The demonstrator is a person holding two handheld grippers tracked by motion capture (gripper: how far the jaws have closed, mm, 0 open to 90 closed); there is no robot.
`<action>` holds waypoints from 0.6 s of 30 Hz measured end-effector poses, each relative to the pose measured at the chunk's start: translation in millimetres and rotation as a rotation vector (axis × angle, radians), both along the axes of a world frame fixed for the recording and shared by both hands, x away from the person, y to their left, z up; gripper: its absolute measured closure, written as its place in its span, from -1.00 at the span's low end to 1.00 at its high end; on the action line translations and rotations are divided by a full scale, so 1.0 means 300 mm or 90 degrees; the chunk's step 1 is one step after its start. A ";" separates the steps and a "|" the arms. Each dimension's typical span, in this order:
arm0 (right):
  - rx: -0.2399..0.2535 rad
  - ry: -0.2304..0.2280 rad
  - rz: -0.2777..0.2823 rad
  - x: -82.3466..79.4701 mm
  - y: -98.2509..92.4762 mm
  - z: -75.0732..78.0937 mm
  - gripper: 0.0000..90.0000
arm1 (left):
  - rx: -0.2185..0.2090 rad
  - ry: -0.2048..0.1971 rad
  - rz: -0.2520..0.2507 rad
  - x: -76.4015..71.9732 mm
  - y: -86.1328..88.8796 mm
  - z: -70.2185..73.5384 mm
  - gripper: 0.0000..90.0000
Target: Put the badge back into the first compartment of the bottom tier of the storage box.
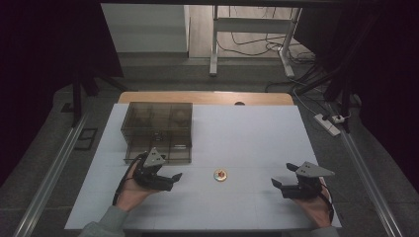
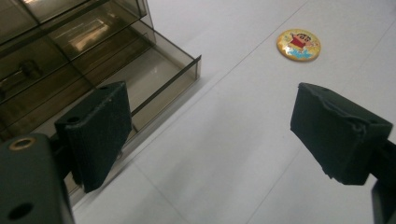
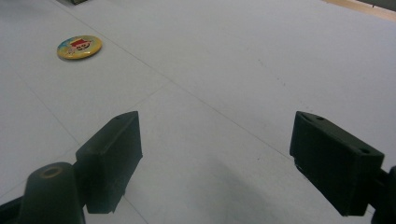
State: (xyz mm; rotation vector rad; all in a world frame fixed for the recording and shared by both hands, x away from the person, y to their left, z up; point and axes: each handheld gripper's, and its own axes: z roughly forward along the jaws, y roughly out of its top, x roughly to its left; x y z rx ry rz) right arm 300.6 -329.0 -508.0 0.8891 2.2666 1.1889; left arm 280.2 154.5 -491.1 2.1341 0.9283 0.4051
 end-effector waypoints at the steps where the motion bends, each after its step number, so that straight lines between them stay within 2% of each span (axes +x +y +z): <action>1: 0.000 0.000 0.000 0.000 0.000 0.000 -0.64 | -0.001 0.000 -0.002 0.003 -0.005 0.001 -0.71; 9: -0.002 0.001 0.000 0.000 0.000 0.000 -0.63 | 0.015 0.003 -0.012 0.022 -0.061 0.006 -0.70; 18: -0.003 0.001 0.000 0.001 -0.001 -0.001 -0.63 | 0.010 0.009 -0.030 0.041 -0.096 0.006 -0.70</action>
